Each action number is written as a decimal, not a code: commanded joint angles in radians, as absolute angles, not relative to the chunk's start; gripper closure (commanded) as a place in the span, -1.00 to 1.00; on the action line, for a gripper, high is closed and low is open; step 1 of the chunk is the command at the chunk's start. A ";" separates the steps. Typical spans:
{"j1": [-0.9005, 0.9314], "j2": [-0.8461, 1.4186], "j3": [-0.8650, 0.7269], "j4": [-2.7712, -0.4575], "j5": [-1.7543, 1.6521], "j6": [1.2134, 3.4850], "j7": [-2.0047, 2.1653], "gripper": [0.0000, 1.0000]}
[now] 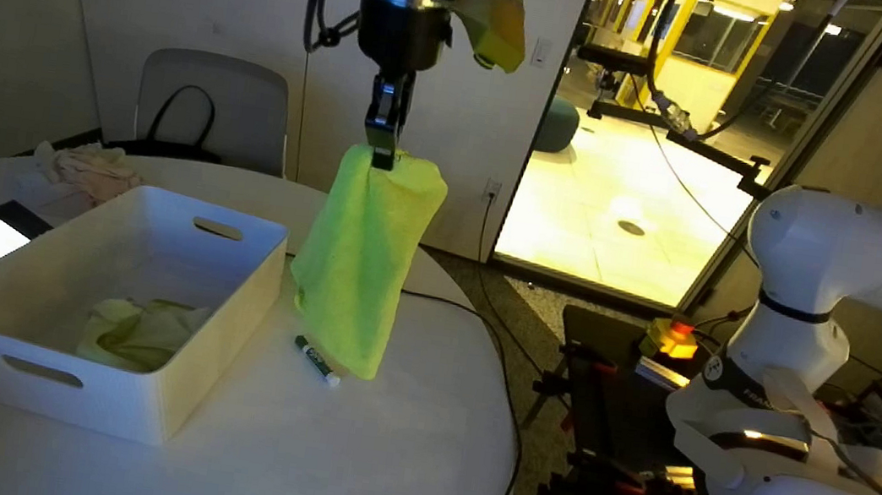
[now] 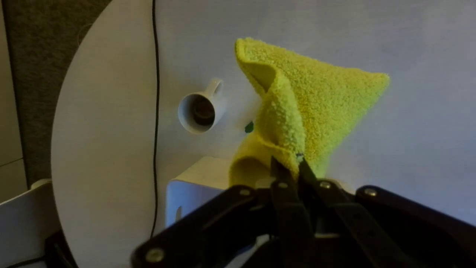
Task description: Pick up the clothes from the table and put them in the box and pick up the black objects from the table and put them in the cup
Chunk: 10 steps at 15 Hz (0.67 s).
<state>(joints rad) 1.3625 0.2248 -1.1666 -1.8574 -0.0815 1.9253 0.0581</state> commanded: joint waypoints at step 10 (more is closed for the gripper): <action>0.432 0.571 -0.278 -1.172 -0.056 1.659 -0.053 0.85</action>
<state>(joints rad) 0.6184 0.4893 -0.4749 -1.3703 0.0059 1.6997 -0.0950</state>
